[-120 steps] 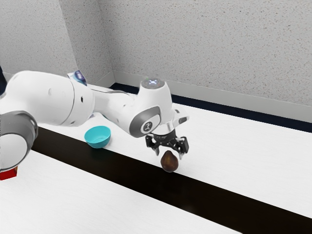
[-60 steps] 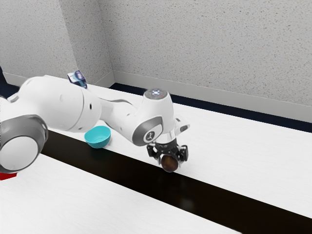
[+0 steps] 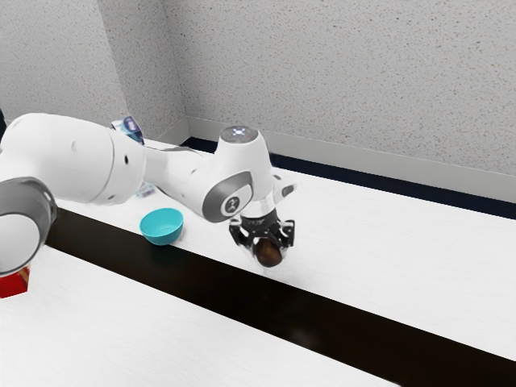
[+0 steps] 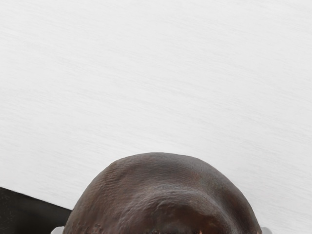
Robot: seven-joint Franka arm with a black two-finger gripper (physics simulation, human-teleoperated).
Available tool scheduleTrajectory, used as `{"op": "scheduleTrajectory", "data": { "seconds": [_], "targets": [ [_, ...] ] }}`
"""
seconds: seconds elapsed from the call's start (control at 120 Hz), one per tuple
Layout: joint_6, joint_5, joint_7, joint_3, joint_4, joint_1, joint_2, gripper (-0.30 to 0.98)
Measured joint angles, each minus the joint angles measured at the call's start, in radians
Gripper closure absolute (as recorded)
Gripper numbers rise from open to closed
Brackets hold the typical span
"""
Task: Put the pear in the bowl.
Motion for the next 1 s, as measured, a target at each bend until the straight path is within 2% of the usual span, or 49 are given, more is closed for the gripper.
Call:
{"op": "scheduleTrajectory", "data": {
  "seconds": [0.258,0.592,0.817,1.0],
  "targets": [
    [-0.018,0.001,-0.016,0.001,-0.037,0.204,-0.089,0.32],
    [-0.019,0.002,-0.028,0.0,-0.008,0.457,-0.081,0.3],
    [-0.013,0.016,-0.031,-0.006,0.046,0.52,-0.005,0.3],
    [-0.012,0.018,-0.033,-0.013,0.045,0.513,0.002,0.28]
  ]
}}
